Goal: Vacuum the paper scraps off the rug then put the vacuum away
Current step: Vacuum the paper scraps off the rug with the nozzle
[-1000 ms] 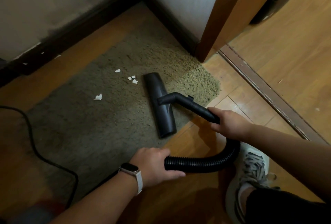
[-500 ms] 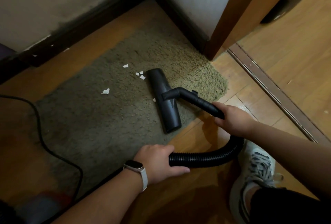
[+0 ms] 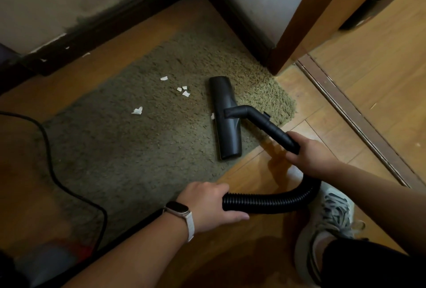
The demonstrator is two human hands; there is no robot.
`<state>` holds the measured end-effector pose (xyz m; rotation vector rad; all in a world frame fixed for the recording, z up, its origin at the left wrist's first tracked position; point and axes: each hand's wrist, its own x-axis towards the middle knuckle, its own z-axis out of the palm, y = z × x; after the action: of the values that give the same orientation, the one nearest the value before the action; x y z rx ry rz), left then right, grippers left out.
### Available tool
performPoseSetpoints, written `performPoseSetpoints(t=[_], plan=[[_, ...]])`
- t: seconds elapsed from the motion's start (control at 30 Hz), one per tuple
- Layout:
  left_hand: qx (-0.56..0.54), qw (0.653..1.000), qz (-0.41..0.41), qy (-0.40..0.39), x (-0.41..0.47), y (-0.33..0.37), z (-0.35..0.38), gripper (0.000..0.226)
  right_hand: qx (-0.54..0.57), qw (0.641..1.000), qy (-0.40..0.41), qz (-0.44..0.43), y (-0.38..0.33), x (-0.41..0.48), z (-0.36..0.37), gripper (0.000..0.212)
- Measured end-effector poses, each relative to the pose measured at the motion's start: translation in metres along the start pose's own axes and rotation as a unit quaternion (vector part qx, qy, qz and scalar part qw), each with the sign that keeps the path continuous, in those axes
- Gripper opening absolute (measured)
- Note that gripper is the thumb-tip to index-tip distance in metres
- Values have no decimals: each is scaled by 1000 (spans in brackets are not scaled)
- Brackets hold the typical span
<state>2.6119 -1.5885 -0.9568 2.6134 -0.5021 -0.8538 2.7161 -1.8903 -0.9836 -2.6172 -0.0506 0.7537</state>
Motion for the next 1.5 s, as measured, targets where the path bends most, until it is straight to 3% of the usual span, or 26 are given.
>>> performPoseSetpoints(t=[0.27,0.7,1.03,1.23,1.5], plan=[[-8,999,-31,14,-8,-13,-7,74,-14,997,-58,-59,-33,34,-3,28],[-9,998,-57,-30,-6,-20,-18,69,-59,995,-48,-72,-46,53,1,35],[-14,998,-53,-35,-5,-21,-19,69,-63,995,-39,-66,-45,48,3,29],[-16,997,-69,-9,-8,-25,-20,76,-100,991,-63,-62,-64,55,-2,40],[-25,996,-80,32,-4,-29,-20,72,-102,990,-68,-72,-66,57,-7,37]])
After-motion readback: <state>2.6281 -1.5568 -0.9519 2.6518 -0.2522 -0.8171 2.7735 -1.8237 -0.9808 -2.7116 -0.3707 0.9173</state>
